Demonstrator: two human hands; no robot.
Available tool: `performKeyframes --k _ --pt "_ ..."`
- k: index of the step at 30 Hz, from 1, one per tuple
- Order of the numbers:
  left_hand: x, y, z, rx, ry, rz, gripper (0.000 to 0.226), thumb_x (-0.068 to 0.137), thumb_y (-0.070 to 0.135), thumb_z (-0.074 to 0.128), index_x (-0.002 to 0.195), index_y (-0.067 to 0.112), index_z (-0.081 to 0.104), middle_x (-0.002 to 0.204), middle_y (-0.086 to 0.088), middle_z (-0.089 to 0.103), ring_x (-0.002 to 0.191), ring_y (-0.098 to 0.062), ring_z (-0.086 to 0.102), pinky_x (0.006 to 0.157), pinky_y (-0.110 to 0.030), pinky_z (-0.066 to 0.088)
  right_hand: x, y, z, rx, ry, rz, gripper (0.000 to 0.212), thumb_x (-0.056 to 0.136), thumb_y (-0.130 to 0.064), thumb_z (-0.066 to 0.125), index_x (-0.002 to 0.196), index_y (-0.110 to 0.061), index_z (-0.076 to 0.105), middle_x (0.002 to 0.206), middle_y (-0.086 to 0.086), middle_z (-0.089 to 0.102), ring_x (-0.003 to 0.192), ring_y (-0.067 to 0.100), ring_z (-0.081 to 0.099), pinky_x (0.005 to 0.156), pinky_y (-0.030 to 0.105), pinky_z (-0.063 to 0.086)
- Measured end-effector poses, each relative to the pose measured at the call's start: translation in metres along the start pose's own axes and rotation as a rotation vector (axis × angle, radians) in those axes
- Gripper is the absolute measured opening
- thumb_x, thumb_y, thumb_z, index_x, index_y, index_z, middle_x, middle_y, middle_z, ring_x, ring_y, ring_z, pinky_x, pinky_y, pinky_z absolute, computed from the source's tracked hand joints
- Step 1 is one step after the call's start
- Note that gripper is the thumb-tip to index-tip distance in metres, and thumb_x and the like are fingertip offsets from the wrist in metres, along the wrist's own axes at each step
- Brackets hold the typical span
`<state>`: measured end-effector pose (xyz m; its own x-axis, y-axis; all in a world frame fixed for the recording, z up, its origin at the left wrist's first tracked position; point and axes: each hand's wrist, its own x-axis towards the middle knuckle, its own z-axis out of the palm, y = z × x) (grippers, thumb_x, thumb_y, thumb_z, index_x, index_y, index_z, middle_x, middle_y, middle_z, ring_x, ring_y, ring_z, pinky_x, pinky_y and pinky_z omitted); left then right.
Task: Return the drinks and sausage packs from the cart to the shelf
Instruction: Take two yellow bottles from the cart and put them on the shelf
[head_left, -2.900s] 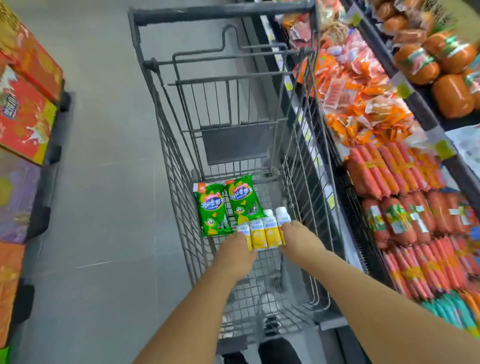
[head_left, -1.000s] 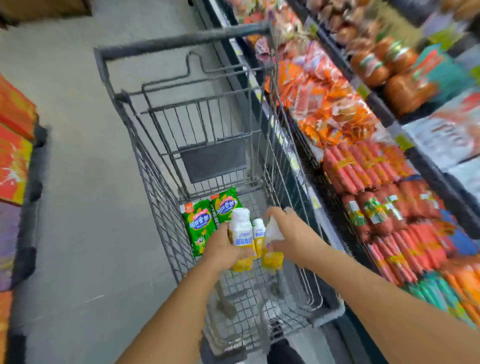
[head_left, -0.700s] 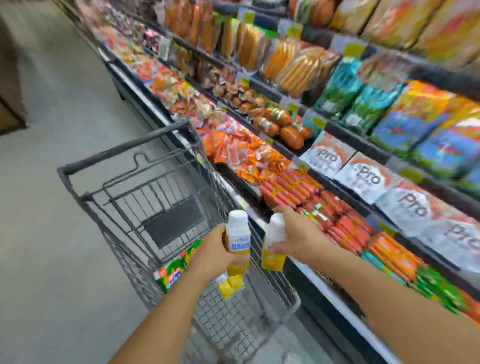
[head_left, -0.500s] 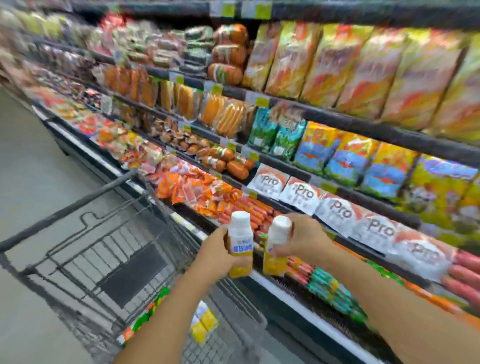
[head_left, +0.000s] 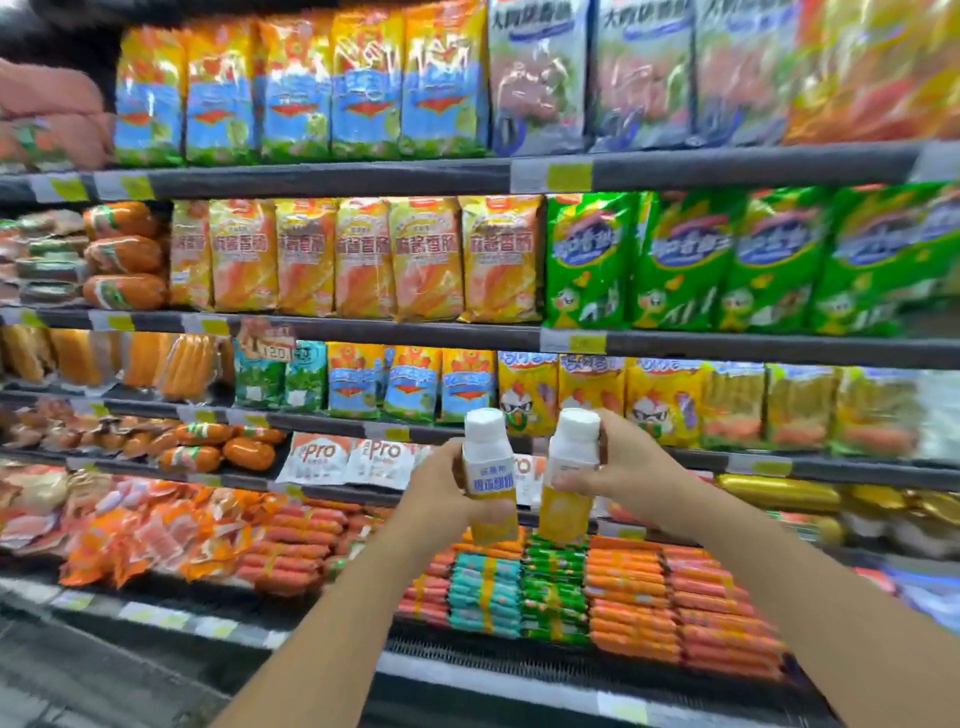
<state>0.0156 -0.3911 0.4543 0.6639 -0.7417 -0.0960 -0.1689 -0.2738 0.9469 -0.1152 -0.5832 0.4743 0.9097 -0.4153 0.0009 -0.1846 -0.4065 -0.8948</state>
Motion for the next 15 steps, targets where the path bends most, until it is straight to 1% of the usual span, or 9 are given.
performKeyframes --k 2,4,6,7,9,11,12,13,15 --pt "0.015 0.019 0.042 0.019 -0.028 0.014 0.058 0.074 0.012 0.086 0.122 0.029 0.057 0.111 0.007 0.067 0.098 -0.003 0.064 0.07 -0.018 0.054 -0.016 0.016 -0.044 0.005 -0.001 0.018 0.056 0.078 -0.017 0.082 0.123 -0.02 0.049 0.109 0.0 0.063 0.1 0.014 0.063 0.078 0.023 0.052" --pt "0.032 0.037 0.085 0.041 -0.05 0.036 0.061 0.071 0.013 0.088 0.123 0.026 0.058 0.111 0.002 0.069 0.1 -0.012 0.066 0.072 -0.022 0.056 -0.032 0.032 -0.084 -0.016 0.008 0.02 0.051 0.08 -0.015 0.08 0.12 -0.019 0.049 0.103 -0.001 0.063 0.094 0.013 0.061 0.073 0.016 0.049" --pt "0.046 0.056 0.125 0.05 -0.075 0.055 0.064 0.069 0.012 0.089 0.124 0.024 0.059 0.111 0.001 0.07 0.102 -0.014 0.067 0.071 -0.019 0.054 -0.044 0.048 -0.126 -0.053 0.022 0.027 0.05 0.081 -0.008 0.077 0.12 -0.014 0.047 0.096 0.0 0.059 0.086 0.011 0.057 0.069 0.011 0.047" --pt "0.053 0.066 0.145 0.054 -0.09 0.068 0.065 0.068 0.012 0.09 0.124 0.024 0.059 0.111 0.001 0.07 0.103 -0.015 0.067 0.072 -0.018 0.052 -0.051 0.055 -0.147 -0.063 0.027 0.03 0.048 0.081 -0.004 0.076 0.118 -0.013 0.047 0.094 0.001 0.057 0.084 0.011 0.055 0.07 0.013 0.046" --pt "0.065 0.086 0.185 0.065 -0.131 0.098 0.065 0.067 0.012 0.091 0.123 0.025 0.059 0.109 0.004 0.071 0.101 -0.012 0.067 0.072 -0.017 0.051 -0.067 0.069 -0.188 -0.067 0.056 0.039 0.046 0.081 -0.001 0.075 0.112 -0.02 0.047 0.095 0.004 0.057 0.086 0.014 0.054 0.074 0.022 0.048" --pt "0.077 0.107 0.225 0.084 -0.166 0.137 0.062 0.066 0.011 0.091 0.119 0.024 0.061 0.105 0.006 0.072 0.095 -0.006 0.068 0.069 -0.015 0.051 -0.083 0.086 -0.228 -0.054 0.134 0.061 0.05 0.079 -0.001 0.077 0.114 -0.019 0.047 0.101 0.007 0.06 0.091 0.015 0.056 0.082 0.032 0.051" --pt "0.083 0.116 0.243 0.087 -0.18 0.156 0.06 0.066 0.01 0.091 0.117 0.023 0.062 0.104 0.006 0.072 0.094 -0.006 0.068 0.069 -0.015 0.052 -0.091 0.093 -0.247 -0.045 0.183 0.076 0.051 0.078 -0.001 0.078 0.116 -0.016 0.048 0.105 0.008 0.062 0.093 0.015 0.057 0.086 0.035 0.051" --pt "0.089 0.126 0.261 0.091 -0.195 0.171 0.059 0.066 0.01 0.091 0.115 0.024 0.062 0.103 0.006 0.073 0.093 -0.007 0.069 0.071 -0.019 0.054 -0.099 0.098 -0.266 -0.037 0.233 0.086 0.051 0.077 -0.001 0.08 0.116 -0.014 0.05 0.107 0.009 0.064 0.093 0.014 0.059 0.087 0.034 0.052" --pt "0.1 0.144 0.294 0.098 -0.226 0.194 0.057 0.066 0.01 0.091 0.114 0.024 0.063 0.102 0.005 0.073 0.094 -0.009 0.07 0.075 -0.024 0.054 -0.111 0.109 -0.301 -0.018 0.322 0.096 0.048 0.073 -0.008 0.084 0.11 -0.019 0.056 0.106 0.005 0.069 0.092 0.012 0.064 0.084 0.03 0.054"
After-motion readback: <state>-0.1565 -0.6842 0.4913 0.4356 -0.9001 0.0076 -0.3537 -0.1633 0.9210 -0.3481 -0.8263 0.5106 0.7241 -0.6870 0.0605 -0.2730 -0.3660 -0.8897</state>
